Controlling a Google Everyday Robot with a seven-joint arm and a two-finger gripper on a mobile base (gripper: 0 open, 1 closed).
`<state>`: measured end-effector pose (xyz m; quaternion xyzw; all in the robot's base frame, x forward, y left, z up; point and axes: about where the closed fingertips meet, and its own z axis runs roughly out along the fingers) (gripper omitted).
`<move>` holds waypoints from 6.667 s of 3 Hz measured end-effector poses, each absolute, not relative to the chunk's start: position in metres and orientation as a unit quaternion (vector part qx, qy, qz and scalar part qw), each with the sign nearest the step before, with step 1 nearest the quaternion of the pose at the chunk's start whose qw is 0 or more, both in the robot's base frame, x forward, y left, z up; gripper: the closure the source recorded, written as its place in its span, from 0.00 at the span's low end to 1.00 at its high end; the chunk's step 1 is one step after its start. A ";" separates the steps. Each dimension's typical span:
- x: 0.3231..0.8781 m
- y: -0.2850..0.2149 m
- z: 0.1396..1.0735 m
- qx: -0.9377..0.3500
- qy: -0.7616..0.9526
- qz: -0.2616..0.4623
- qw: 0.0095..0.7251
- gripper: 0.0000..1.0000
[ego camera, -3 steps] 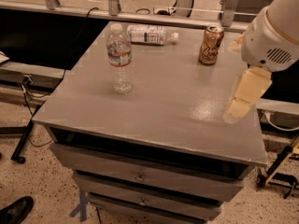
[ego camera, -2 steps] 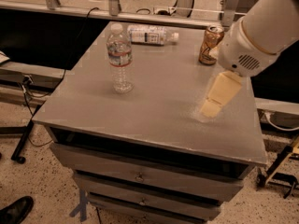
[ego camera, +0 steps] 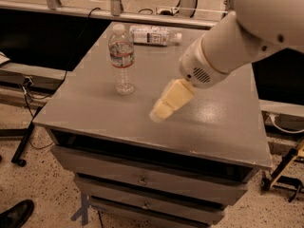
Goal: Knock water bottle over
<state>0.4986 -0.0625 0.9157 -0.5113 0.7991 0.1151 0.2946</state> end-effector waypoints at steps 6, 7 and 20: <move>0.598 0.043 0.896 -0.413 0.759 0.184 0.468 0.00; 0.615 0.051 0.895 -0.366 0.765 0.182 0.497 0.00; 0.660 -0.096 0.979 -0.351 0.726 0.191 0.560 0.00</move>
Offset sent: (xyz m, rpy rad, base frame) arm 0.0175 0.0504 -0.0103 0.1108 -0.0321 0.0054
